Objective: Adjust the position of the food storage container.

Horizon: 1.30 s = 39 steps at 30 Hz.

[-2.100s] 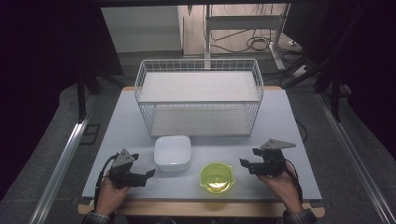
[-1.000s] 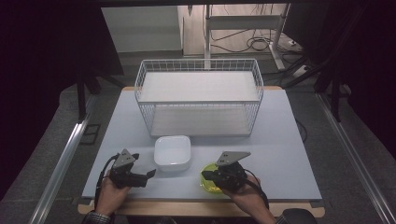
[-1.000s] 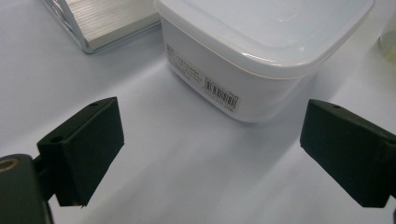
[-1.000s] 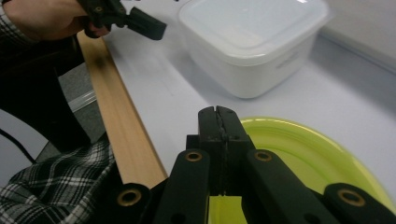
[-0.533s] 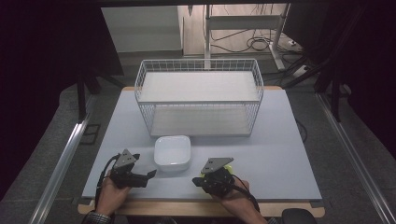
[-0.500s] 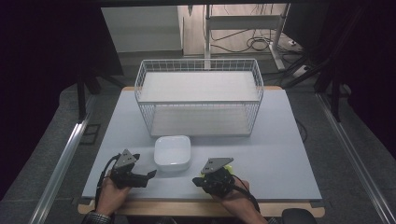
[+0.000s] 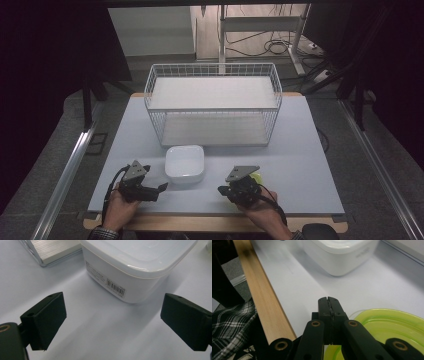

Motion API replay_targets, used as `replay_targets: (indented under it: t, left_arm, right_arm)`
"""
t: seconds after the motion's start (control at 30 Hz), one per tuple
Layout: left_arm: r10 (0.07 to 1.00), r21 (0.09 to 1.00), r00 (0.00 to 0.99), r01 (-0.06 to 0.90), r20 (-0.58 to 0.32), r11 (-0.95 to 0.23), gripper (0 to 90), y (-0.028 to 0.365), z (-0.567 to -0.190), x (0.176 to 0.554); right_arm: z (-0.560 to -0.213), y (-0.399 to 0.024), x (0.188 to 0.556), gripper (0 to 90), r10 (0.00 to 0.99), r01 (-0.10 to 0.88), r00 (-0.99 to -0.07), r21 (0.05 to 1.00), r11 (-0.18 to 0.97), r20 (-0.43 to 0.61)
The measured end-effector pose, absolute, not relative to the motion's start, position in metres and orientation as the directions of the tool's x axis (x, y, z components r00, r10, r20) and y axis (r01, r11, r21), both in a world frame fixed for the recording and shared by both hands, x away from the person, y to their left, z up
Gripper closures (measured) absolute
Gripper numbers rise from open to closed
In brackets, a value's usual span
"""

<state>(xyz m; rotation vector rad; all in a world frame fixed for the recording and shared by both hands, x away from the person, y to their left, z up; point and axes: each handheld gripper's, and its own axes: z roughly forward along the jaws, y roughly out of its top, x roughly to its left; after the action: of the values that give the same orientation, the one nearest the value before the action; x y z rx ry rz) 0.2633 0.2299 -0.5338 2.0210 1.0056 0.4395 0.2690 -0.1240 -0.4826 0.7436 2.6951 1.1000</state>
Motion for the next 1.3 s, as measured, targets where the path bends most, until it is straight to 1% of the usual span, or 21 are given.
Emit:
replay_targets:
  t: [0.53, 0.77, 1.3]
  left_arm:
    - [0.782, 0.786, 0.622, 0.504, -0.043, -0.358, 6.2, 0.229, -0.534, 0.263]
    - [0.782, 0.782, 0.622, 0.51, -0.047, -0.359, 6.5, 0.229, -0.535, 0.264]
    - [0.78, 0.768, 0.621, 0.537, -0.08, -0.349, 6.3, 0.228, -0.536, 0.265]
  right_arm:
    - [-0.478, -0.177, 0.278, 89.8, 0.582, 0.479, -0.809, 0.671, 0.566, 0.087]
    - [-0.475, -0.201, 0.284, 89.2, 0.634, 0.512, -0.77, 0.664, 0.545, 0.074]
    - [-0.472, -0.243, 0.296, 88.0, 0.706, 0.563, -0.705, 0.658, 0.499, 0.067]
